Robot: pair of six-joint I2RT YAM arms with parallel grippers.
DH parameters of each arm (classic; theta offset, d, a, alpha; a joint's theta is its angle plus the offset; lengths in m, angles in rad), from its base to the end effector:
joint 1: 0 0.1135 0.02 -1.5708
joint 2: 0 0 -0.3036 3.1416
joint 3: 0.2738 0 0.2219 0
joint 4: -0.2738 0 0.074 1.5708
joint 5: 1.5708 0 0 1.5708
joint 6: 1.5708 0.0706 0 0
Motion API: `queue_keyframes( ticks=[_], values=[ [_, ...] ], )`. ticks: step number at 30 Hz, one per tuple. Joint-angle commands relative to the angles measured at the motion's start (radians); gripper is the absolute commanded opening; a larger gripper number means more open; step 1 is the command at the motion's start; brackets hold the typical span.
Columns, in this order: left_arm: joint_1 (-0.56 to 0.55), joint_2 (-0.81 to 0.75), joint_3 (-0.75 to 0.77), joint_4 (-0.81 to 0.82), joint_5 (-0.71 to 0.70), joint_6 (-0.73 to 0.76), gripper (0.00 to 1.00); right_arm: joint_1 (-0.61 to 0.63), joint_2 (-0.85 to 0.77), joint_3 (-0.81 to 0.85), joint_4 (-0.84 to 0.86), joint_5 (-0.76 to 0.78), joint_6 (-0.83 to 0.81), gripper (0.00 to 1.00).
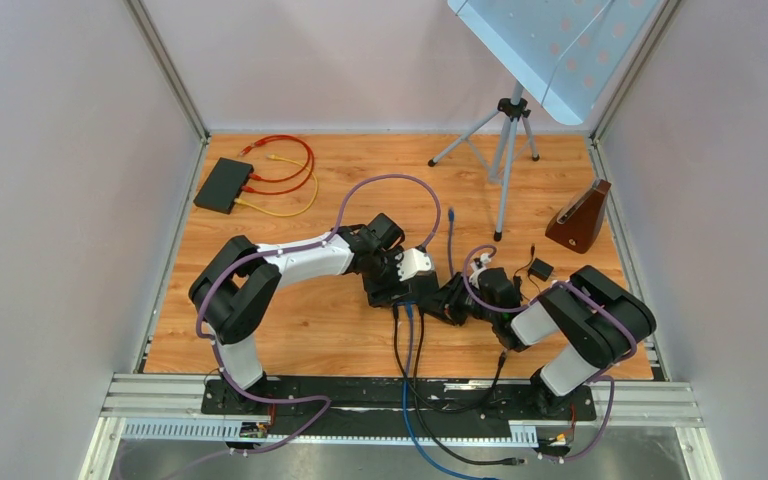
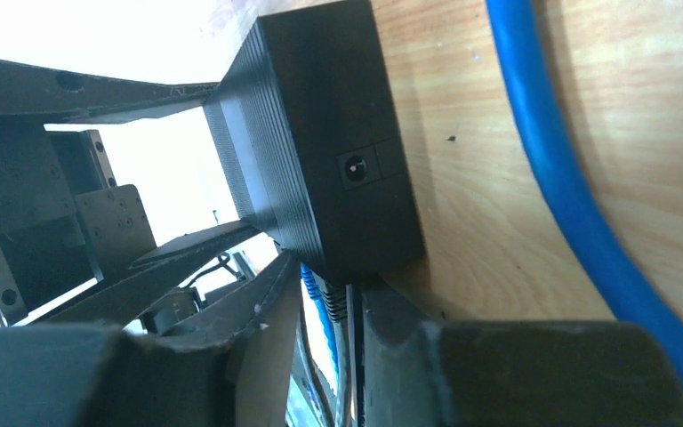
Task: Pull the plug from the switch port
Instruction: Pull the connector from the switch port.
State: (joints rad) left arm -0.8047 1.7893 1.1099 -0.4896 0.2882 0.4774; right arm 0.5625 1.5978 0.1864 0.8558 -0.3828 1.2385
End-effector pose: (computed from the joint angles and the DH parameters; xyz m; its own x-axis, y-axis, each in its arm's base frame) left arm 0.2248 -0.2626 0.1919 -0.2139 0.8577 -0.4675 0.9753 0.2145 -0.0527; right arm 0.1888 0.1502 0.1420 -0.8669 0.4900 -0.0909 0.1728 0.4667 0.8674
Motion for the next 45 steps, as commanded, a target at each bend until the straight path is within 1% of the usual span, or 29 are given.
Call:
queue_keyframes(
  ticks=[1, 3, 5, 9, 11, 14, 17, 23, 25, 27, 29, 30, 32, 34, 36, 39, 40, 43, 45],
  values=[
    [-0.011, 0.020, 0.019, -0.019, 0.048, -0.019, 0.70, 0.010, 0.012, 0.012, 0.028, 0.015, 0.083, 0.35],
    [-0.011, 0.020, 0.019, -0.021, 0.049, -0.021, 0.70, 0.010, 0.003, -0.001, 0.028, 0.039, 0.094, 0.38],
    [-0.011, 0.021, 0.019, -0.022, 0.049, -0.025, 0.69, 0.010, -0.014, 0.002, -0.013, 0.066, 0.086, 0.37],
    [-0.012, 0.019, 0.016, -0.023, 0.059, -0.029, 0.69, 0.010, -0.042, 0.025, -0.100, 0.081, 0.054, 0.27],
    [-0.011, 0.020, 0.017, -0.025, 0.058, -0.027, 0.69, 0.010, -0.046, 0.029, -0.117, 0.081, 0.043, 0.23],
    [-0.011, 0.019, 0.016, -0.026, 0.060, -0.028, 0.69, 0.010, -0.062, 0.027, -0.138, 0.090, 0.041, 0.20],
    [-0.012, 0.024, 0.019, -0.030, 0.064, -0.028, 0.68, 0.010, -0.084, 0.051, -0.226, 0.102, 0.006, 0.17],
    [-0.012, 0.030, 0.027, -0.038, 0.063, -0.023, 0.68, 0.010, -0.125, 0.028, -0.225, 0.097, -0.020, 0.17],
    [-0.011, 0.030, 0.028, -0.038, 0.064, -0.024, 0.68, 0.010, -0.136, 0.025, -0.215, 0.086, -0.030, 0.18],
    [-0.011, 0.033, 0.028, -0.037, 0.070, -0.027, 0.68, 0.010, -0.141, 0.035, -0.217, 0.064, -0.048, 0.24],
    [-0.013, 0.036, 0.029, -0.037, 0.076, -0.032, 0.68, 0.010, -0.149, 0.057, -0.253, 0.060, -0.068, 0.34],
    [-0.014, 0.038, 0.029, -0.038, 0.077, -0.035, 0.68, 0.010, -0.151, 0.067, -0.267, 0.060, -0.072, 0.37],
    [-0.017, 0.043, 0.032, -0.039, 0.075, -0.038, 0.68, 0.010, -0.146, 0.077, -0.274, 0.069, -0.072, 0.40],
    [-0.017, 0.043, 0.032, -0.038, 0.075, -0.037, 0.68, 0.010, -0.130, 0.084, -0.270, 0.069, -0.066, 0.39],
    [-0.017, 0.043, 0.032, -0.039, 0.076, -0.038, 0.68, 0.010, -0.107, 0.088, -0.252, 0.063, -0.059, 0.35],
    [-0.017, 0.045, 0.032, -0.042, 0.077, -0.041, 0.67, 0.010, -0.070, 0.088, -0.218, 0.045, -0.045, 0.26],
    [-0.017, 0.046, 0.032, -0.043, 0.076, -0.042, 0.67, 0.010, -0.062, 0.087, -0.209, 0.040, -0.043, 0.24],
    [-0.017, 0.046, 0.033, -0.044, 0.075, -0.043, 0.67, 0.009, -0.061, 0.078, -0.207, 0.042, -0.043, 0.23],
    [-0.017, 0.048, 0.035, -0.045, 0.074, -0.043, 0.67, 0.010, -0.070, 0.072, -0.208, 0.044, -0.050, 0.26]
  ],
)
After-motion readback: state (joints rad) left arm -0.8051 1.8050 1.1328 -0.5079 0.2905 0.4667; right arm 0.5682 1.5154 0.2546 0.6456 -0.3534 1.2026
